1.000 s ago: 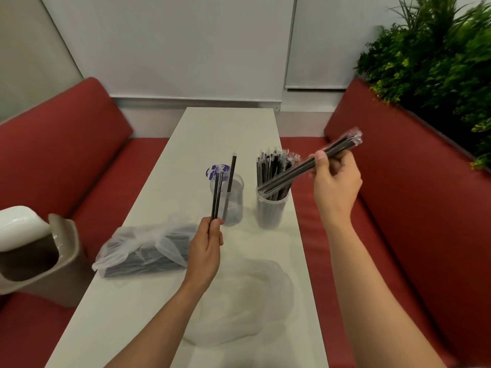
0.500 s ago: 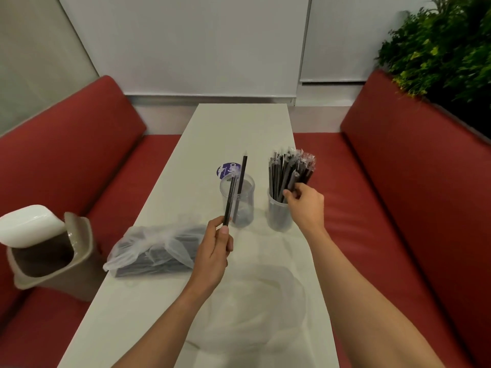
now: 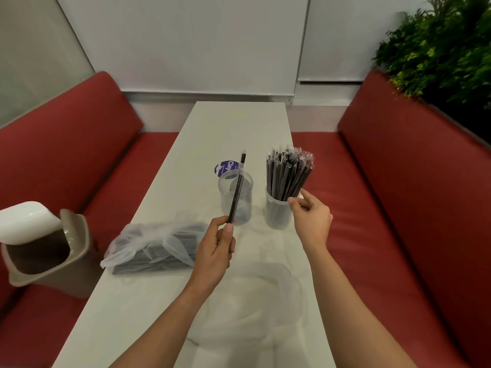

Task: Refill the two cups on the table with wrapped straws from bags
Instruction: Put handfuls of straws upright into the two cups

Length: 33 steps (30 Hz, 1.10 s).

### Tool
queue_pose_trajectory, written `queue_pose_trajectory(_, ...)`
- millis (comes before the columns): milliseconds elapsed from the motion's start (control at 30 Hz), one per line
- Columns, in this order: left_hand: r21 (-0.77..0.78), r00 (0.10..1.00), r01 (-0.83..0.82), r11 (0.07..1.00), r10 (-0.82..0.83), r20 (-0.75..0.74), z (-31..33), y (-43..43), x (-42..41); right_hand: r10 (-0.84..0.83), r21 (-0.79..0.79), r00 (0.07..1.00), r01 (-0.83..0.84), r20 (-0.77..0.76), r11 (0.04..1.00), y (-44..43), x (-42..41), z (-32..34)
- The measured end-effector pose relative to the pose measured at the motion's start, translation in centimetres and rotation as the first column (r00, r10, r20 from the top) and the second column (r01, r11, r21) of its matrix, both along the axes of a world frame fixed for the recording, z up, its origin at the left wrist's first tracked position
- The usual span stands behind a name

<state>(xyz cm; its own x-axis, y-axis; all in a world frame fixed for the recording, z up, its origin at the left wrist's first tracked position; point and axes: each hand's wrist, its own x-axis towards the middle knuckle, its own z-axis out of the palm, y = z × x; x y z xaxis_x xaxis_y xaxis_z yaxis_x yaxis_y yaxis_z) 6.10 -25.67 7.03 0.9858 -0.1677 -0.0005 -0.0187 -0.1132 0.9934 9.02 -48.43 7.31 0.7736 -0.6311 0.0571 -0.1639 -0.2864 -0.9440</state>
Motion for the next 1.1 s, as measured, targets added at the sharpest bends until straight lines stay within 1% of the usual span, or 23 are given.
queue_pose_trajectory(67, 0.002, 1.000, 0.006, 1.000, -0.006, 0.003, 0.0, -0.1, -0.2, -0.024, 0.031, 0.999, 0.023, 0.023, 0.999, 0.0, -0.4, 0.0)
queue_pose_trajectory(167, 0.003, 1.000, 0.020, 1.000, -0.020, 0.007, -0.1, -0.2, -0.4, -0.072, 0.119, 0.993, 0.060, 0.098, 0.991, 0.5, -1.1, 0.6)
queue_pose_trajectory(200, 0.005, 1.000, 0.026, 1.000, -0.026, 0.002, -0.1, -0.2, -0.4, -0.062, 0.151, 0.991, 0.044, 0.115, 0.988, 0.9, -1.4, 1.1)
queue_pose_trajectory(233, 0.009, 0.999, 0.033, 0.999, -0.033, -0.001, -0.2, -0.2, -0.4, -0.015, 0.184, 0.991, -0.010, 0.132, 0.983, 1.4, -1.8, 1.8)
queue_pose_trajectory(267, 0.012, 0.999, 0.044, 0.999, -0.044, -0.006, -0.3, -0.3, -0.5, 0.071, 0.230, 0.986, -0.105, 0.148, 0.968, 2.0, -2.2, 2.6)
queue_pose_trajectory(300, 0.014, 0.998, 0.060, 0.998, -0.060, -0.011, -0.4, -0.4, -0.5, 0.186, 0.286, 0.969, -0.227, 0.163, 0.931, 2.5, -2.6, 3.4)
queue_pose_trajectory(333, 0.013, 0.997, 0.079, 0.997, -0.079, -0.019, -0.5, -0.6, -0.6, 0.305, 0.338, 0.937, -0.346, 0.170, 0.875, 2.9, -3.0, 3.9)
queue_pose_trajectory(400, 0.004, 0.990, 0.133, 0.991, -0.133, -0.042, -0.7, -1.1, -0.7, 0.483, 0.381, 0.864, -0.497, 0.140, 0.779, 3.3, -3.3, 4.5)
queue_pose_trajectory(433, 0.001, 0.985, 0.167, 0.986, -0.166, -0.056, -0.8, -1.4, -0.7, 0.539, 0.348, 0.835, -0.541, 0.111, 0.766, 3.2, -3.3, 4.6)
queue_pose_trajectory(500, -0.013, 0.970, 0.227, 0.974, -0.227, -0.092, -0.9, -2.2, -0.7, 0.581, 0.222, 0.813, -0.575, 0.047, 0.787, 2.9, -3.5, 4.5)
queue_pose_trajectory(567, -0.022, 0.960, 0.261, 0.965, -0.262, -0.100, -0.8, -3.0, -0.6, 0.545, 0.172, 0.838, -0.540, 0.022, 0.824, 2.1, -3.4, 4.6)
queue_pose_trajectory(633, 0.066, 0.968, 0.251, 0.966, -0.250, -0.022, -0.7, -3.9, 0.1, 0.483, 0.122, 0.875, -0.484, 0.032, 0.867, 1.0, -2.9, 4.8)
queue_pose_trajectory(667, 0.120, 0.974, 0.220, 0.968, -0.225, 0.026, -0.7, -4.3, 0.6, 0.424, 0.064, 0.904, -0.427, 0.053, 0.902, 0.2, -2.4, 5.0)
queue_pose_trajectory(733, 0.185, 0.988, 0.082, 0.979, -0.104, 0.111, -0.5, -5.1, 2.2, 0.259, -0.059, 0.957, -0.253, 0.131, 0.966, -1.7, -1.5, 5.9)
queue_pose_trajectory(767, 0.207, 0.986, 0.004, 0.978, -0.039, 0.164, -0.4, -5.4, 3.1, 0.166, -0.086, 0.967, -0.152, 0.191, 0.985, -2.6, -1.2, 6.7)
queue_pose_trajectory(833, 0.270, 0.960, -0.092, 0.959, 0.013, 0.281, -0.1, -5.9, 5.0, 0.003, -0.096, 0.945, 0.030, 0.327, 0.995, -4.2, -0.8, 8.2)
queue_pose_trajectory(867, 0.317, 0.939, -0.115, 0.941, -0.001, 0.345, 0.0, -6.2, 5.8, -0.040, -0.099, 0.925, 0.083, 0.377, 0.992, -4.8, -0.7, 8.7)
queue_pose_trajectory(933, 0.414, 0.890, -0.127, 0.901, -0.081, 0.449, 0.0, -6.8, 7.2, -0.054, -0.136, 0.908, 0.121, 0.415, 0.983, -5.3, -0.2, 8.7)
queue_pose_trajectory(1000, 0.504, 0.855, -0.112, 0.856, -0.175, 0.488, -0.5, -7.6, 8.5, -0.019, -0.212, 0.922, 0.109, 0.387, 0.971, -5.4, 0.9, 7.4)
queue_pose_trajectory(1100, 0.645, 0.827, -0.079, 0.760, -0.311, 0.468, -1.2, -8.9, 10.0, 0.041, -0.361, 0.959, 0.066, 0.280, 0.930, -5.2, 2.7, 4.6)
